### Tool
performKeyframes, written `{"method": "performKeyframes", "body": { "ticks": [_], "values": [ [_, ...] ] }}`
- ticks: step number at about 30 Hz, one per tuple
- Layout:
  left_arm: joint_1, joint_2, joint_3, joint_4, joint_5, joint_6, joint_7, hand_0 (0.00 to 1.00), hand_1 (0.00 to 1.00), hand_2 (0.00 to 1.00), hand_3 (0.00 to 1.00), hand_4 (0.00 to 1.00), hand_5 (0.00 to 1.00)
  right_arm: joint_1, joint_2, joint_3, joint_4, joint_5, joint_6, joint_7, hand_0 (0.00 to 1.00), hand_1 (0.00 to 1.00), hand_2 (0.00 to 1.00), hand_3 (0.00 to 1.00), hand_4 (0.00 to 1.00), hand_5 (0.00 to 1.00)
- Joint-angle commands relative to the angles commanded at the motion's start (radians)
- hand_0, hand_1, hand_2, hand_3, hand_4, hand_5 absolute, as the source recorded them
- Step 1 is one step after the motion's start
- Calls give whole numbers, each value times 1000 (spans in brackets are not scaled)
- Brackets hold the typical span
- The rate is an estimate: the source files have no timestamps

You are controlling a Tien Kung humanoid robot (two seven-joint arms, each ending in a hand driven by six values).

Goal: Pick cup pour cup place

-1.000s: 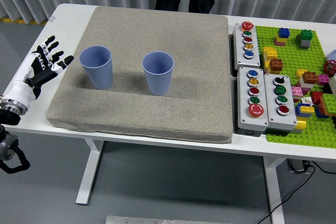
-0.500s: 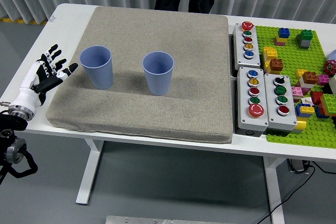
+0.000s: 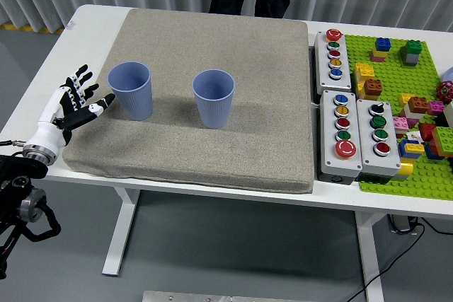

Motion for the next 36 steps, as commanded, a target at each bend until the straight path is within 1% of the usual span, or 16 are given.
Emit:
{"method": "performKeyframes", "body": {
  "ticks": [2,3,8,9,11,25,36],
  "values": [
    [1,2,-1,-8,-1,-2,2,941,908,998,998,845,204,1,0,3,0,-3,1,0,684,649,573,583,2,35],
    [2,4,-3,-10,-2,-3,3,941,907,998,998,877,264,1,0,4,0,-4,1,0,684,648,574,583,2,36],
    [11,11,-7,-27,2,-9,7,941,907,998,998,877,264,1,0,3,0,-3,0,-1,684,648,574,583,2,36],
    [16,12,-6,-33,6,-10,8,942,907,998,998,842,206,1,0,2,0,-3,0,-1,684,648,574,583,2,38],
    [19,13,-5,-37,9,-10,8,942,907,998,998,842,206,1,0,2,0,-3,0,-1,684,648,574,583,2,38],
    [34,-5,8,-50,31,-2,10,939,906,998,998,840,203,2,1,2,0,-4,1,-1,685,648,574,582,2,41],
    [40,-10,19,-52,42,5,12,940,906,998,998,839,204,-5,2,-2,0,-5,2,-2,684,648,574,582,2,43]
  ]
}}
